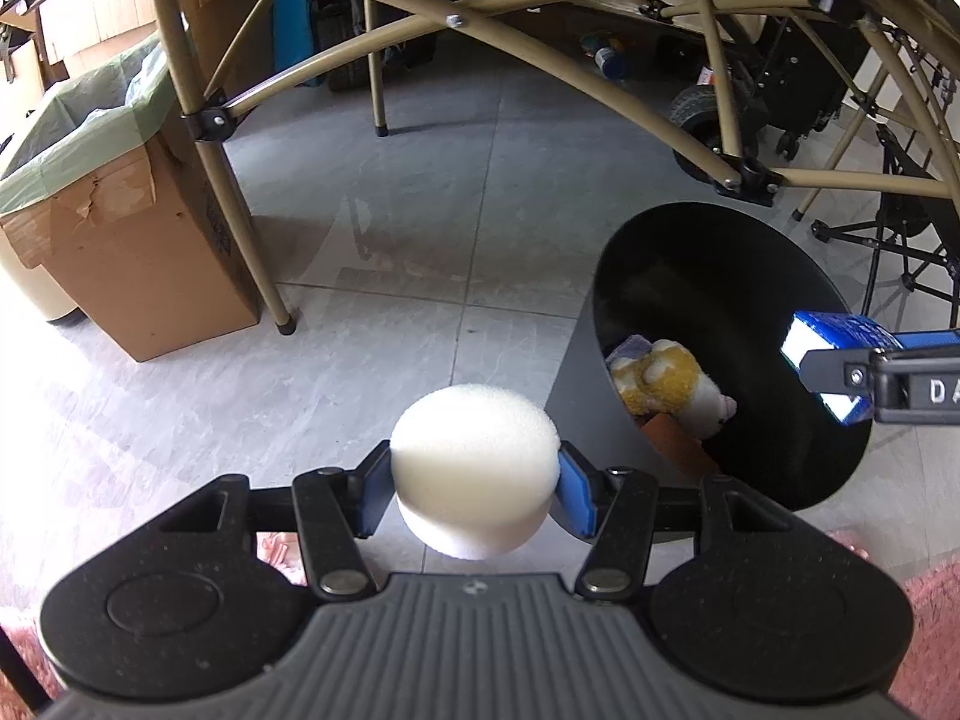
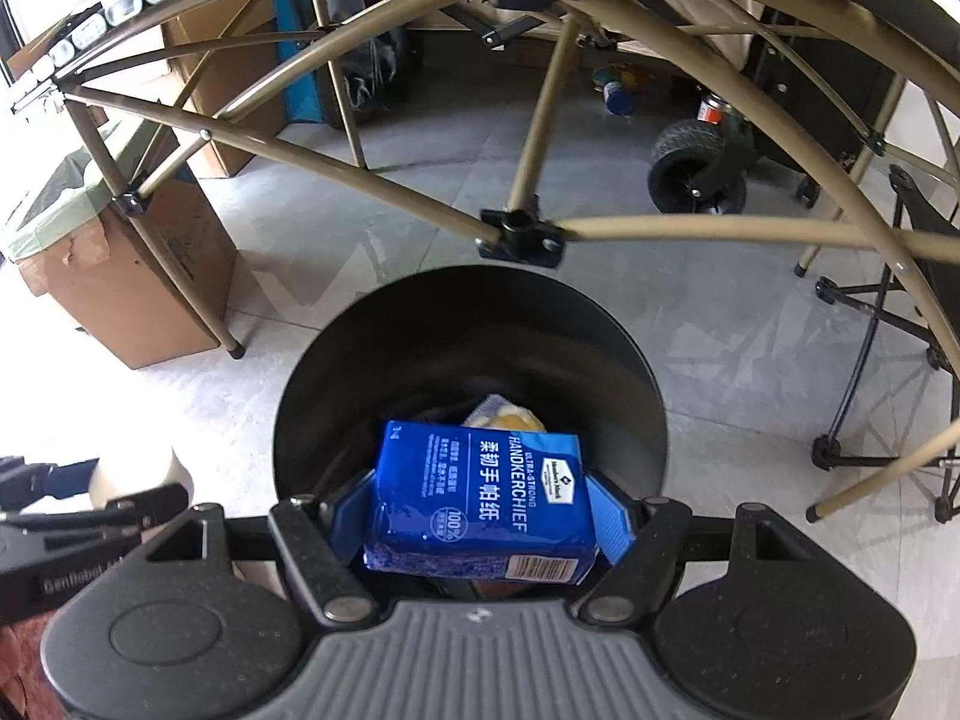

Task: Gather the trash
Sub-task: 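Lower the right gripper into the bin and open it to drop the tissue pack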

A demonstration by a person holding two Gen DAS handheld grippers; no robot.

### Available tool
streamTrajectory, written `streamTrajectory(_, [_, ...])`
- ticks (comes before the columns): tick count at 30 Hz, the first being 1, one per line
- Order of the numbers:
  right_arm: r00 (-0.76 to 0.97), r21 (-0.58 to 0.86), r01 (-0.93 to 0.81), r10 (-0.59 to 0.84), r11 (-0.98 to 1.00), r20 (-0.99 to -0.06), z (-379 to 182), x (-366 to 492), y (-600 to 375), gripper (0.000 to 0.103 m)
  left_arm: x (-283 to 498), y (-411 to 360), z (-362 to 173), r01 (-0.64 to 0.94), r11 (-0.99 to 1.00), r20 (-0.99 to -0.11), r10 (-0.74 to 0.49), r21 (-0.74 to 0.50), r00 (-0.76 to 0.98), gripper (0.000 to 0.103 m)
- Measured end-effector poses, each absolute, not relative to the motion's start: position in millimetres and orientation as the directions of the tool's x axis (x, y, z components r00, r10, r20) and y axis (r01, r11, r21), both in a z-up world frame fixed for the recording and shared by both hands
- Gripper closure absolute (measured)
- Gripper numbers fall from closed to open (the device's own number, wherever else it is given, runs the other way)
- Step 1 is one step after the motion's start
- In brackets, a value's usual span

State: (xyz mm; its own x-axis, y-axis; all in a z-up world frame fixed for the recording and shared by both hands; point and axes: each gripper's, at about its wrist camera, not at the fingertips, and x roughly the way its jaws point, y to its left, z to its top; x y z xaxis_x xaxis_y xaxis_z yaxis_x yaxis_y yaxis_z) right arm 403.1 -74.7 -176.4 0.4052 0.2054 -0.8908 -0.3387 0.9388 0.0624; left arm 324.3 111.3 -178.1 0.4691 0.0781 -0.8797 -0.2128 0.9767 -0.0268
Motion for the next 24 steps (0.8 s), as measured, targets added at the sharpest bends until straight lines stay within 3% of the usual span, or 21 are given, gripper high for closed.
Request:
streamTrajectory(14, [0.355, 0.072, -0.299, 0.181, 0.951, -0.917, -199, 430, -60, 0.03, 329, 115, -183, -0.22, 0.975, -0.887, 0.073, -0.034, 0.457, 0.047])
streamTrajectory(16, [0.342, 0.077, -0.272, 0.171, 0.959, -0.924, -202, 434, -61, 0.008, 329, 116, -184, -0.22, 0.975, -0.888, 0.071, -0.035, 0.454, 0.047])
streamTrajectory(17, [0.333, 0.084, -0.255, 0.169, 0.963, -0.928, -203, 436, -63, 0.004, 330, 116, -184, -0.22, 0.975, -0.889, 0.07, -0.035, 0.453, 0.047])
streamTrajectory(24, [0.273, 0.12, -0.178, 0.166, 0.977, -0.948, -212, 438, -69, 0.0, 329, 117, -185, -0.224, 0.974, -0.89, 0.068, -0.04, 0.451, 0.047])
